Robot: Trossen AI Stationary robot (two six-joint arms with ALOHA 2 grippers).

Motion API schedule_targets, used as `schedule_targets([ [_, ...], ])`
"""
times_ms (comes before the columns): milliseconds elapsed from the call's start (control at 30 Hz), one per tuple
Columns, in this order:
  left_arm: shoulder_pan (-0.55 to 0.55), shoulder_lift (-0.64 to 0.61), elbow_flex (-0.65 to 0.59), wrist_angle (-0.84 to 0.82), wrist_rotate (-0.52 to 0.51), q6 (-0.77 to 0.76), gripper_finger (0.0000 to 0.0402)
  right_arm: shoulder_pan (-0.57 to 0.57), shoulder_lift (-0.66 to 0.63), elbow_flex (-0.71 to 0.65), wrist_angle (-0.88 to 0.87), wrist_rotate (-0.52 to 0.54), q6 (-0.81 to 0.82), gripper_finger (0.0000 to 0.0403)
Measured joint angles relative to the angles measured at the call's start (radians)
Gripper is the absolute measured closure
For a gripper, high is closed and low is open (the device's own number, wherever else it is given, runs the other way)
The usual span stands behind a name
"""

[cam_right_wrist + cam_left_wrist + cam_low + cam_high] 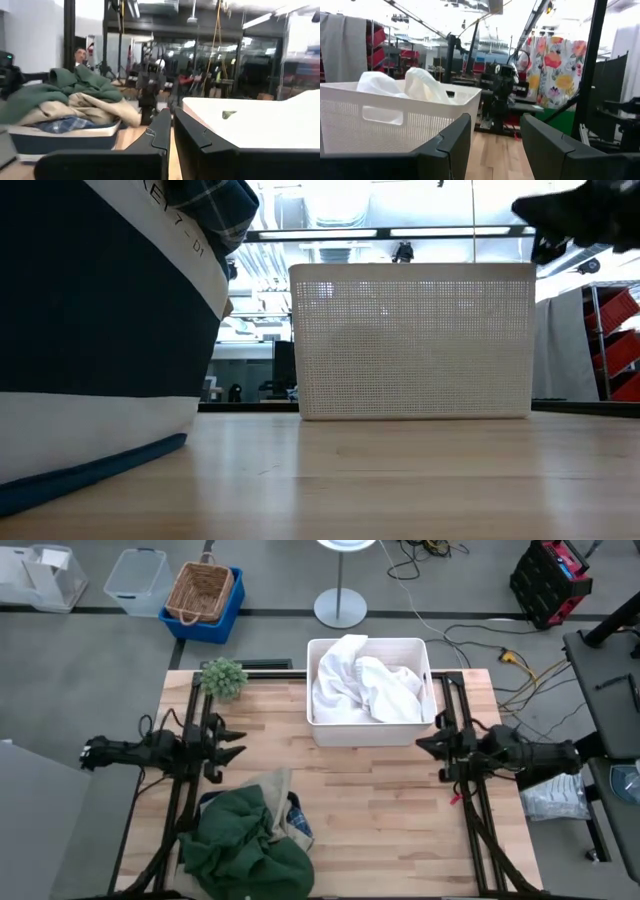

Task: Sort clothes
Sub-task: Return to Home Position

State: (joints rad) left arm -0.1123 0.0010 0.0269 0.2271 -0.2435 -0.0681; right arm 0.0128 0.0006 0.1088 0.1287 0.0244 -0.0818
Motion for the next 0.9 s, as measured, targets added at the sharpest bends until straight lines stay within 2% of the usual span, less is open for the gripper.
schedule_targets([
  [133,0.000,0.005,-0.012,-0.052,0.030,0.007,0.0248,0.000,0.000,-0.092,0.159,0.002,-0.045,0.0390],
  [367,0.000,0.005,-0.014,-0.072,0.031,0.005,0.0248,0.000,0.006,-0.097,0.140,0.026,-0.138,0.0390],
  [900,0.000,0.011,-0.014,-0.074,0.018,0.006,0.0248,0.000,0.014,-0.097,0.137,0.028,-0.163,0.0390],
])
